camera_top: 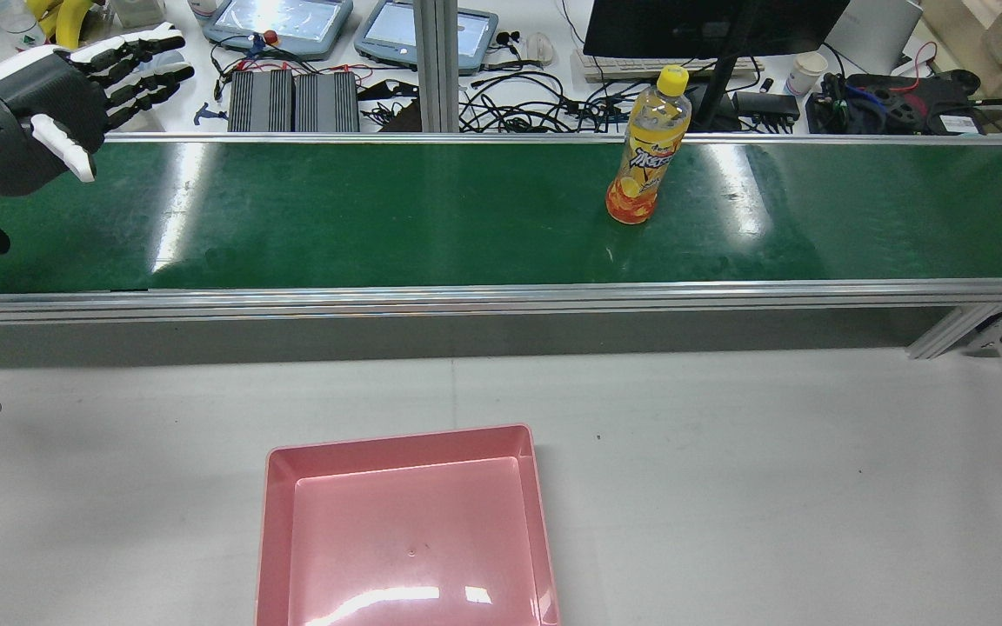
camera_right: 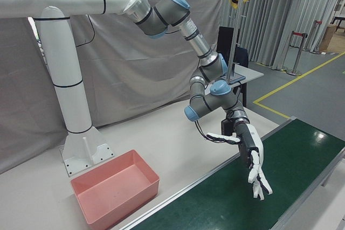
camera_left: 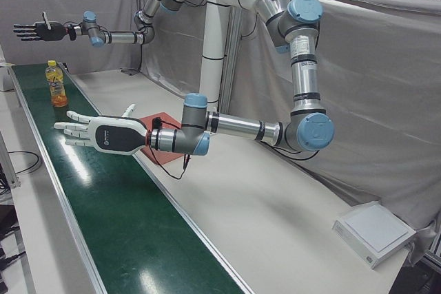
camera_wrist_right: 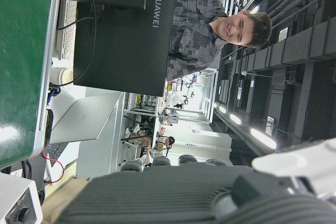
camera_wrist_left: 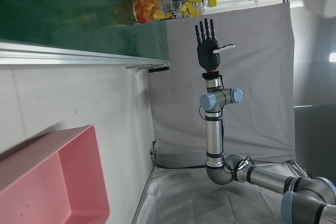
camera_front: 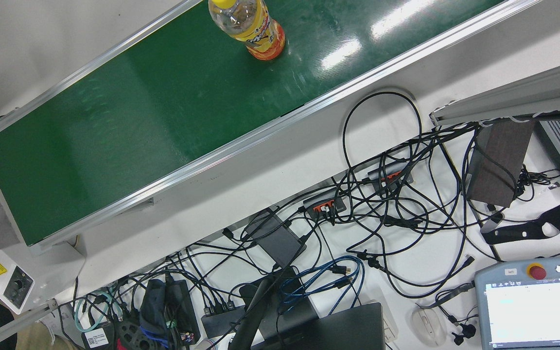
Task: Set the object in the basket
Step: 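Shift the left hand slightly toward the belt, fingers open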
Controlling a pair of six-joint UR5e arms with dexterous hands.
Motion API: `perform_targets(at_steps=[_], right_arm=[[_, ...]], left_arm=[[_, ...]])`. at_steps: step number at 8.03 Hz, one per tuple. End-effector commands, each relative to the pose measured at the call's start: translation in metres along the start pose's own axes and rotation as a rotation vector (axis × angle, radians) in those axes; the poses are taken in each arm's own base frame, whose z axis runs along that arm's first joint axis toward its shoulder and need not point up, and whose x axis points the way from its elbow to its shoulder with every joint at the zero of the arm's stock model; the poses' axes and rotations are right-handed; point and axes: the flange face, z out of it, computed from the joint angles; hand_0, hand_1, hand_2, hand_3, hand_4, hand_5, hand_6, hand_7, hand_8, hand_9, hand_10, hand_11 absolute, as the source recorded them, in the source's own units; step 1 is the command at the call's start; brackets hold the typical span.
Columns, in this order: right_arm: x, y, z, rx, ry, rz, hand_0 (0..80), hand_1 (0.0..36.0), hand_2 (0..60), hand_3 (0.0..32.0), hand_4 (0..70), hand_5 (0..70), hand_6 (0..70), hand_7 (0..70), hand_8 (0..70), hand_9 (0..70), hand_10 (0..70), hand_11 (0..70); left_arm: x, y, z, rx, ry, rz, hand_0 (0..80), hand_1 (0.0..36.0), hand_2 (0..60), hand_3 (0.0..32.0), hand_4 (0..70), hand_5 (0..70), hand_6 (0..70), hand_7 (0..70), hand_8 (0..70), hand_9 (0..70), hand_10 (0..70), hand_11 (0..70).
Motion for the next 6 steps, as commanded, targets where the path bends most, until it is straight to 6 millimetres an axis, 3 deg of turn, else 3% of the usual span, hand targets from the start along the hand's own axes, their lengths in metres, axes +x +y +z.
perform_targets(at_steps=[1, 2, 6], right_arm=[[-0.001, 0.003, 0.0, -0.007, -0.002, 0.001, 0.0, 0.0, 0.0, 0.0, 0.0, 0.0, 0.0, 0.0, 0.0, 0.0, 0.0, 0.0], [-0.001, 0.003, 0.0, -0.007, -0.002, 0.001, 0.0, 0.0, 0.0, 0.0, 0.0, 0.0, 0.0, 0.0, 0.0, 0.0, 0.0, 0.0], [-0.002, 0.005, 0.0, -0.01, -0.004, 0.001, 0.0, 0.0, 0.0, 0.0, 0.0, 0.0, 0.0, 0.0, 0.0, 0.0, 0.0, 0.0]], left_arm=[[-0.006, 0.001, 0.001, 0.002, -0.006, -0.001, 60.3, 2.6, 0.0, 1.0, 13.0, 18.1, 0.9, 1.2, 9.3, 12.6, 2.6, 5.1], [-0.017, 0.002, 0.003, 0.003, -0.022, -0.009, 60.2, 2.6, 0.0, 1.2, 12.8, 17.8, 0.9, 1.2, 9.2, 12.5, 2.6, 5.1], [-0.019, 0.0, 0.003, 0.006, -0.024, -0.008, 60.3, 2.9, 0.0, 1.4, 12.8, 16.6, 0.8, 1.2, 9.0, 12.2, 2.8, 5.4]])
